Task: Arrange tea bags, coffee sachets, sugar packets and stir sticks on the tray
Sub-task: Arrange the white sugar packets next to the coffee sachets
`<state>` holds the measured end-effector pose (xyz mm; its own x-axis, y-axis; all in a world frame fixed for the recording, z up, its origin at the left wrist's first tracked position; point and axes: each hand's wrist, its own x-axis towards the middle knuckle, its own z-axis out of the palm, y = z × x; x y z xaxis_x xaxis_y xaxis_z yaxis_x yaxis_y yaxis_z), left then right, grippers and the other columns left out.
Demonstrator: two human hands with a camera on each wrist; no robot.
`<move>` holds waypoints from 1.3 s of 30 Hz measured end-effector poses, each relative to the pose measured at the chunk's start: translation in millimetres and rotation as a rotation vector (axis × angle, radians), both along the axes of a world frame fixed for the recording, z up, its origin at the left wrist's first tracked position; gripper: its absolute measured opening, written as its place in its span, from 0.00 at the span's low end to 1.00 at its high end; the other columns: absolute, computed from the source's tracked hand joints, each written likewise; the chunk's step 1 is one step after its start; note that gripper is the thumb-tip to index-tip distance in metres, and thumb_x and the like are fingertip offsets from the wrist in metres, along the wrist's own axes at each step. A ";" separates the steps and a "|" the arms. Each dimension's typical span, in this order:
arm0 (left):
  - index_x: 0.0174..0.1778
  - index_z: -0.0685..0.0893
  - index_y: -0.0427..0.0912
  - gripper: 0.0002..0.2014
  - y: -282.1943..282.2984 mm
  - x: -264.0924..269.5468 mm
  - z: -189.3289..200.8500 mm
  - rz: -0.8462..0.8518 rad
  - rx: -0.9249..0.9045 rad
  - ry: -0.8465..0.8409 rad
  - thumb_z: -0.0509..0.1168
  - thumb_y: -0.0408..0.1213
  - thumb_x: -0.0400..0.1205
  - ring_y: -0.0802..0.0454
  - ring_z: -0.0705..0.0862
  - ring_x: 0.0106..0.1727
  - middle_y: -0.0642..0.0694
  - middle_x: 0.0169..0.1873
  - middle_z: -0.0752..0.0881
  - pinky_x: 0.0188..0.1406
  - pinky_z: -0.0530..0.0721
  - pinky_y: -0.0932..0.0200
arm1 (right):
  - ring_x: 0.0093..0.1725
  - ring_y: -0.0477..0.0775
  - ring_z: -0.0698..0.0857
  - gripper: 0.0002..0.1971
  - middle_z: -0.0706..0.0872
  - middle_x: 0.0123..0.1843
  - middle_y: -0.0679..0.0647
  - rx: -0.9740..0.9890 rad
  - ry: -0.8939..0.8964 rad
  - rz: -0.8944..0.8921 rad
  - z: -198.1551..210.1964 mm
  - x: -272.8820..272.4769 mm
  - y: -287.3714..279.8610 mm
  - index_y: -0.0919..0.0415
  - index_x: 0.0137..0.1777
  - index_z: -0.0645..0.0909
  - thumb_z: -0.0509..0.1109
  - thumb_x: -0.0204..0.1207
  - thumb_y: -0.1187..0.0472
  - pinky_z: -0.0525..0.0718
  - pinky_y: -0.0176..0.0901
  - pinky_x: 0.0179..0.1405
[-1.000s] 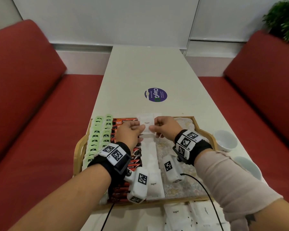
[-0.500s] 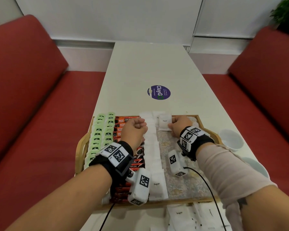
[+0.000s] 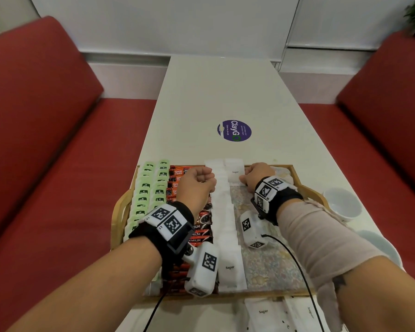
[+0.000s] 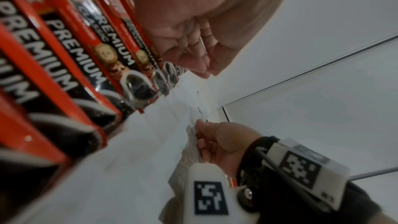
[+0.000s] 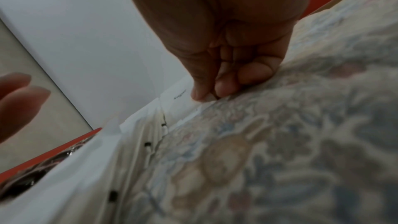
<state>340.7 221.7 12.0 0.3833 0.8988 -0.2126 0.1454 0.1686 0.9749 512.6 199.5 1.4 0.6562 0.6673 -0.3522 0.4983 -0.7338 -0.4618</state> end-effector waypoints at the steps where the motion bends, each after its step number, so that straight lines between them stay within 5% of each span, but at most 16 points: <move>1: 0.56 0.79 0.42 0.09 0.1 -0.1 -0.1 0.002 0.003 0.005 0.64 0.27 0.82 0.56 0.82 0.38 0.48 0.48 0.84 0.26 0.80 0.69 | 0.58 0.63 0.85 0.10 0.87 0.58 0.62 -0.018 -0.005 0.007 0.3 0.2 0.4 0.65 0.49 0.82 0.70 0.77 0.57 0.83 0.49 0.58; 4: 0.56 0.79 0.42 0.10 -1.5 -0.8 1.5 0.002 0.003 0.014 0.64 0.27 0.82 0.55 0.82 0.38 0.49 0.47 0.84 0.29 0.80 0.66 | 0.56 0.62 0.85 0.17 0.87 0.57 0.62 -0.025 0.001 0.000 2.3 -0.1 -0.3 0.68 0.59 0.82 0.71 0.76 0.56 0.82 0.45 0.51; 8: 0.56 0.79 0.42 0.09 -8.6 -3.0 6.8 0.004 0.008 0.022 0.63 0.28 0.82 0.56 0.82 0.37 0.49 0.46 0.84 0.27 0.80 0.66 | 0.49 0.61 0.84 0.19 0.87 0.55 0.62 0.034 0.014 -0.041 10.2 -6.3 -9.2 0.68 0.59 0.80 0.72 0.75 0.54 0.77 0.42 0.42; 14: 0.52 0.79 0.43 0.07 -39.3 -11.5 20.6 -0.025 0.017 0.012 0.64 0.28 0.82 0.55 0.80 0.37 0.49 0.42 0.83 0.34 0.80 0.60 | 0.48 0.62 0.86 0.11 0.86 0.48 0.60 0.185 0.065 -0.033 34.0 -25.2 -46.6 0.59 0.42 0.72 0.71 0.75 0.54 0.84 0.52 0.49; 18: 0.52 0.80 0.44 0.06 -71.1 -23.2 28.3 -0.067 0.030 0.013 0.64 0.29 0.82 0.55 0.81 0.38 0.50 0.42 0.83 0.33 0.78 0.61 | 0.48 0.58 0.87 0.13 0.83 0.40 0.53 0.254 0.070 -0.011 49.7 -43.0 -86.6 0.53 0.34 0.71 0.71 0.76 0.55 0.82 0.47 0.46; 27: 0.48 0.80 0.45 0.05 -146.2 -62.7 31.2 -0.170 0.013 0.046 0.65 0.29 0.82 0.54 0.81 0.40 0.49 0.41 0.82 0.32 0.78 0.61 | 0.38 0.53 0.84 0.08 0.83 0.37 0.50 0.165 0.082 0.047 63.9 -88.2 -182.5 0.56 0.46 0.78 0.73 0.75 0.54 0.77 0.37 0.27; 31: 0.51 0.81 0.39 0.06 -172.6 -75.6 24.4 -0.205 -0.001 0.079 0.66 0.27 0.80 0.52 0.81 0.38 0.46 0.40 0.82 0.34 0.82 0.57 | 0.43 0.50 0.83 0.08 0.83 0.41 0.48 0.090 0.073 0.103 56.9 -108.2 -217.5 0.54 0.46 0.80 0.77 0.71 0.56 0.82 0.40 0.42; 39: 0.51 0.80 0.42 0.06 -211.5 -91.4 7.4 -0.294 -0.109 0.205 0.65 0.28 0.81 0.54 0.80 0.41 0.46 0.42 0.81 0.38 0.85 0.56 | 0.61 0.54 0.83 0.23 0.84 0.63 0.54 -0.105 -0.031 0.236 45.4 -137.4 -253.0 0.57 0.66 0.80 0.78 0.71 0.61 0.80 0.42 0.60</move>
<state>249.3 10.2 19.4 0.5613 0.7246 -0.4000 0.3933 0.1917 0.8992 375.2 -53.5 46.8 0.4983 0.7640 -0.4099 0.6738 -0.6388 -0.3715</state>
